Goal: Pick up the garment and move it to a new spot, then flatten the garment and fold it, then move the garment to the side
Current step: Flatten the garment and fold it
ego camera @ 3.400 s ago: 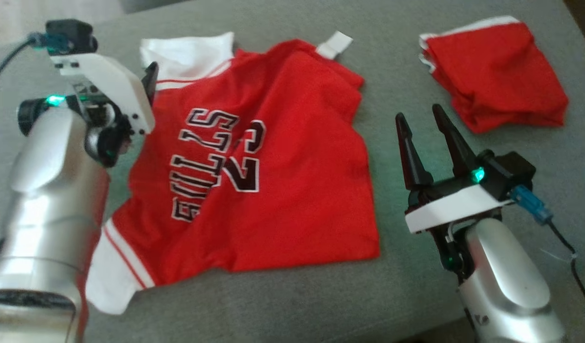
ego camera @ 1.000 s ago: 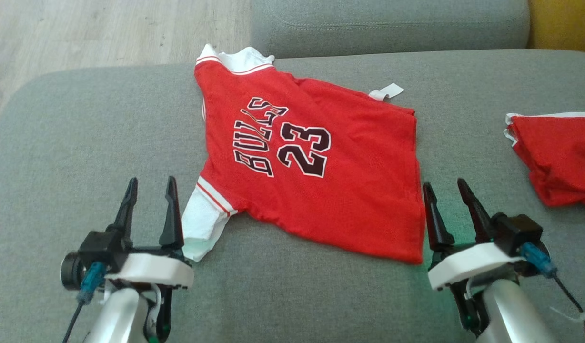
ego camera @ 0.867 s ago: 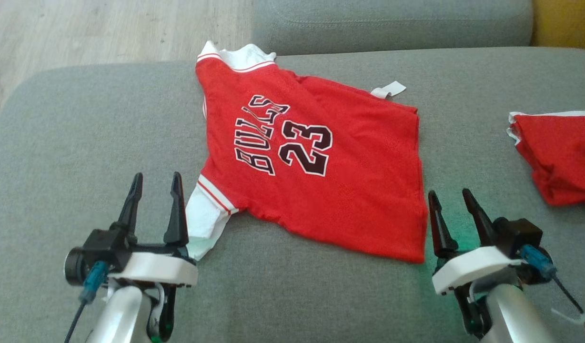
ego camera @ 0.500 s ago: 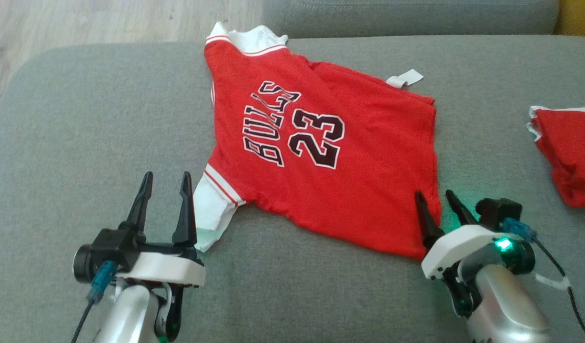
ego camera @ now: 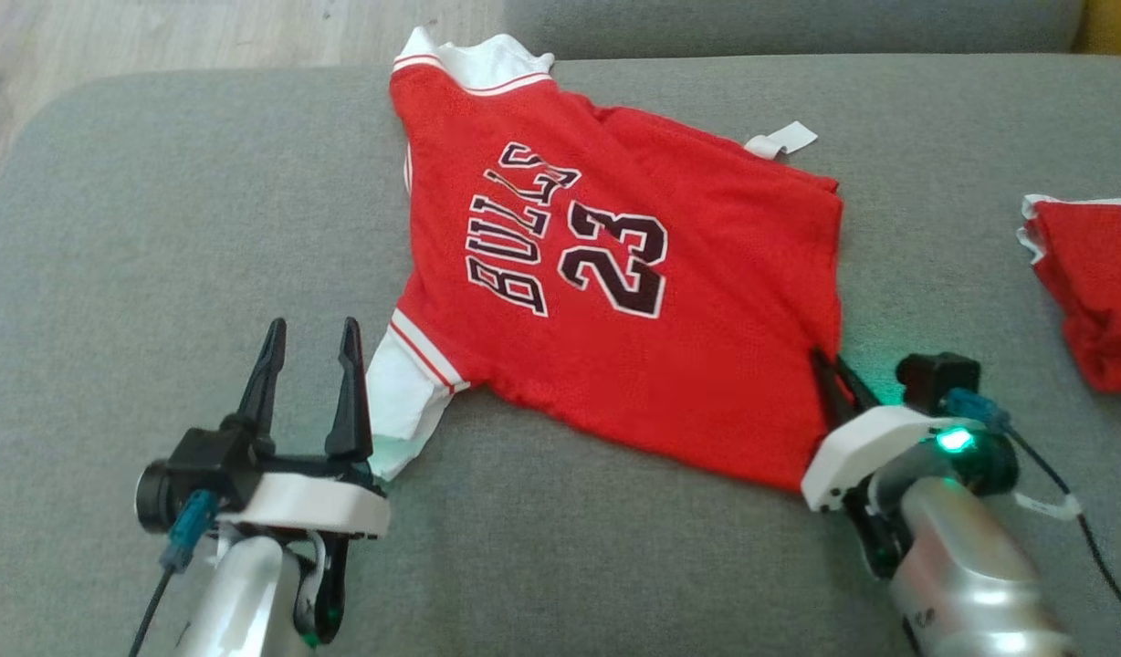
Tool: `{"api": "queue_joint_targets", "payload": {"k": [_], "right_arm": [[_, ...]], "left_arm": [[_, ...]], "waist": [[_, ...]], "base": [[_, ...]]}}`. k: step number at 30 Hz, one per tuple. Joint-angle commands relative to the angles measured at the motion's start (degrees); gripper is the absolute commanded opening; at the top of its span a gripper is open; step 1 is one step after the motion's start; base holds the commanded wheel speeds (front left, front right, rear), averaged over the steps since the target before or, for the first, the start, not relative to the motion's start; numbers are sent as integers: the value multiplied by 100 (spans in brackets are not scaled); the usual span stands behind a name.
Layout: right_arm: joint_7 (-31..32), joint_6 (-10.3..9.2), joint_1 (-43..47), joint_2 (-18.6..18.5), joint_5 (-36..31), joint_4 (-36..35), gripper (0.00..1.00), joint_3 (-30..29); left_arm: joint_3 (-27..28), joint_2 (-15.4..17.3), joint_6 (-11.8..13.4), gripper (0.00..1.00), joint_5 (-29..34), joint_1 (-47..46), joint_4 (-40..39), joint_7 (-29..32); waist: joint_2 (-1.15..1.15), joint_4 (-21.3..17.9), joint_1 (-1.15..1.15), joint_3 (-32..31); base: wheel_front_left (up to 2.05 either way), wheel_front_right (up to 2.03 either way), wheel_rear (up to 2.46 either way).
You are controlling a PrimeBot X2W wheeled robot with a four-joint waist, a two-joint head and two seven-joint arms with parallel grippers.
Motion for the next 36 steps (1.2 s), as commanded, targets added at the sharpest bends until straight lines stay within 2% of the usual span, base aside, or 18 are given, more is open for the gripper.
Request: {"api": "queue_joint_targets", "payload": {"k": [1,10,16,17,18,21,24,27,32,36], "right_arm": [[-120,20,-150,-110,-108,-9,0,-53],[-286,20,-194,-846,-603,204,0,-1192],[-208,20,-187,-827,-1003,391,0,-1684],[-206,20,-200,-774,-1082,395,23,-1744],[-225,20,-222,-684,-1116,359,100,-1828],[-269,20,-258,-491,-1212,214,100,-1880],[-332,20,-239,-225,-1255,-216,100,-1833],[-353,20,-82,-38,-1017,-890,100,-1500],[-357,20,450,41,-412,-2187,100,-833],[-358,20,740,49,-190,-2756,100,-479]], "left_arm": [[261,36,-19,100,65,-239,-139,-54],[370,-42,-87,100,153,-245,-152,-54],[416,-73,-144,100,204,-234,-120,-54],[419,-76,-157,100,210,-238,-108,-54],[420,-79,-169,100,216,-245,-91,-54],[429,-83,-186,100,225,-272,-52,-54],[422,-85,-226,100,224,-328,38,-54],[345,-70,-278,100,215,-454,253,-54],[182,-91,-380,100,11,-937,751,238],[-30,-123,-449,100,-231,-1478,1257,658]], "waist": [[0,-56,-1,-29],[0,-232,-1,-107],[0,-336,-1,-140],[0,-362,-1,-142],[0,-390,-1,-147],[0,-457,-1,-153],[0,-577,-1,-176],[0,-704,-1,-157],[0,-933,-1,-5],[0,-1129,-1,181]], "base": [[0,0,0],[0,0,0],[0,0,0],[0,0,0],[0,0,0],[0,0,0],[0,0,0],[0,0,0],[0,0,0],[0,0,0]]}}
